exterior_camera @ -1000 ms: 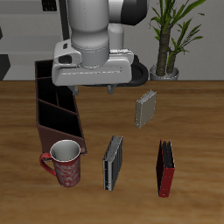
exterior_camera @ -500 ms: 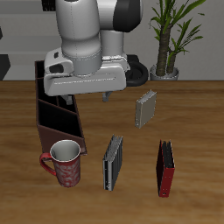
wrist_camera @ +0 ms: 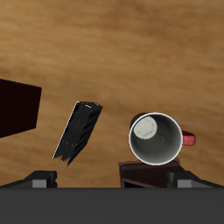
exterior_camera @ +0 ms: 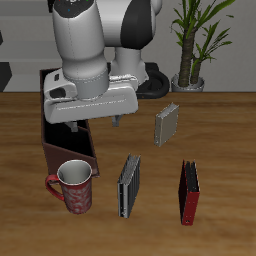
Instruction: Place the red mug into the right desk caddy's right compartment
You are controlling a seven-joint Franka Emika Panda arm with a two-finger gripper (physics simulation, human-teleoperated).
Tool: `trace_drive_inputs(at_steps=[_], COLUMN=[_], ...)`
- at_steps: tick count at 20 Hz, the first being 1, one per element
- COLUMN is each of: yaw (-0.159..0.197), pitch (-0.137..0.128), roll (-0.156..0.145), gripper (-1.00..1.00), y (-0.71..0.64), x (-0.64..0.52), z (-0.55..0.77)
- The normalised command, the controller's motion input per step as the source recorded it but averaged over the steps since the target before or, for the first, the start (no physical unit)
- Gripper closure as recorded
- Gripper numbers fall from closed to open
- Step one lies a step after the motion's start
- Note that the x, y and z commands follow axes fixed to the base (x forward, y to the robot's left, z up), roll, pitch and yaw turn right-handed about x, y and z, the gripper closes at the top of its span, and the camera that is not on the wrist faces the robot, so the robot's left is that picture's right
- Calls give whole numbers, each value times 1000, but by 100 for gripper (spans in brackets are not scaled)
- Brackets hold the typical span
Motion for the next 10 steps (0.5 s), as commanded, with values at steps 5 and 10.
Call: trace_drive_inputs(at_steps=[5, 10], yaw=[0, 26], pitch=[-12, -18], roll=[-7, -13], gripper=[-100, -100], y=[-116, -107], x=[-8, -30], z=[-184, -184])
